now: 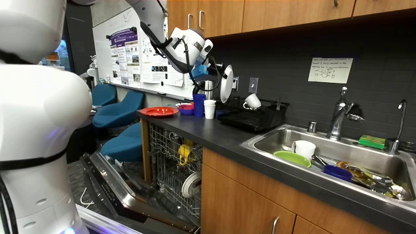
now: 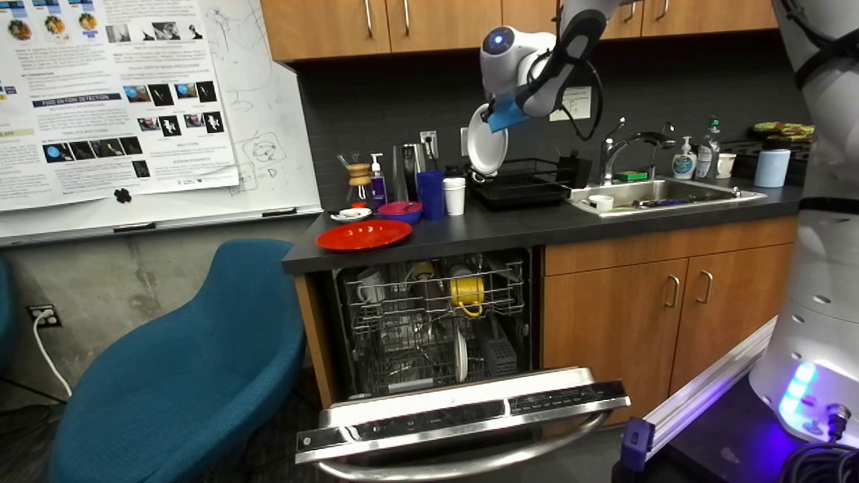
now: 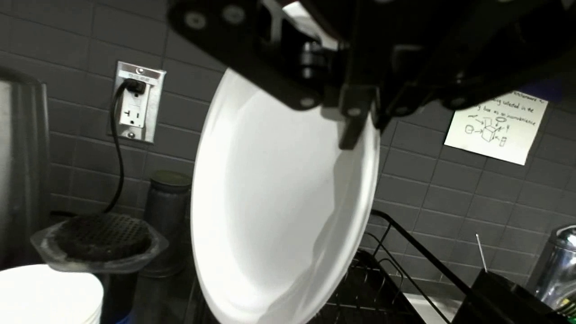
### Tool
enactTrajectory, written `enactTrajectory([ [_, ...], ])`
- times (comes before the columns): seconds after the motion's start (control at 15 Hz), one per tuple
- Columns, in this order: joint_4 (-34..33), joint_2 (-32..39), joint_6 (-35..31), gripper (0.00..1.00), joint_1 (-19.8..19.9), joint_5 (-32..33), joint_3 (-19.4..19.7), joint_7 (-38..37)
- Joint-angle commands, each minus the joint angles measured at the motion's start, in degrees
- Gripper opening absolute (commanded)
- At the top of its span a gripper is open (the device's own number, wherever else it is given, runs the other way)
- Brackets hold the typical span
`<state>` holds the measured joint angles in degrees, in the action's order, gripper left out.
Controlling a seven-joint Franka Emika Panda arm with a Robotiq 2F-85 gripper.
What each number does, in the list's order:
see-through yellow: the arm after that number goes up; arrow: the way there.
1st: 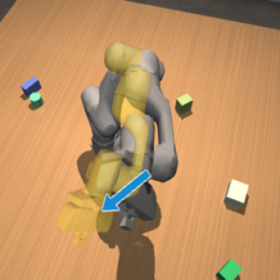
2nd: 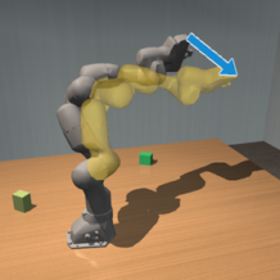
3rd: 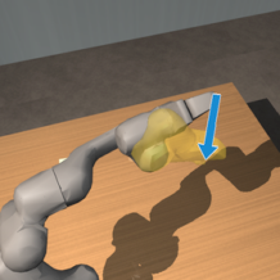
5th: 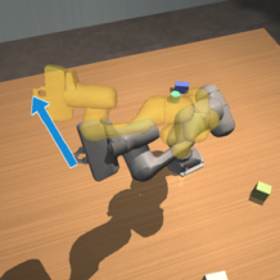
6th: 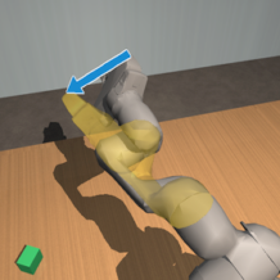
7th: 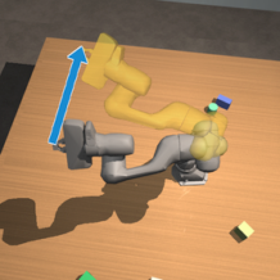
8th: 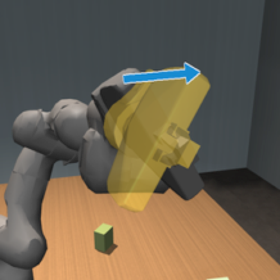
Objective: Put the white plate on the dishrack.
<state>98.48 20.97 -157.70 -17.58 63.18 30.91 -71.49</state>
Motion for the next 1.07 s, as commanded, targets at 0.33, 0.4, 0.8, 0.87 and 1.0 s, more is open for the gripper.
enactTrajectory([
  [0.33,-6.22,3.75,0.44,0.01,2.2,-0.76,0.9,0.51],
  [0.4,-6.82,4.2,0.51,0.01,2.3,-0.67,0.95,0.44],
  [0.8,-9.87,7.33,0.86,0.01,2.54,-0.86,0.96,0.62],
  [0.87,-10.19,7.75,0.97,0.01,2.55,-0.79,1.04,0.63],
  [1.0,-10.51,8.38,1.12,0.01,2.69,-0.8,1.14,0.69],
])
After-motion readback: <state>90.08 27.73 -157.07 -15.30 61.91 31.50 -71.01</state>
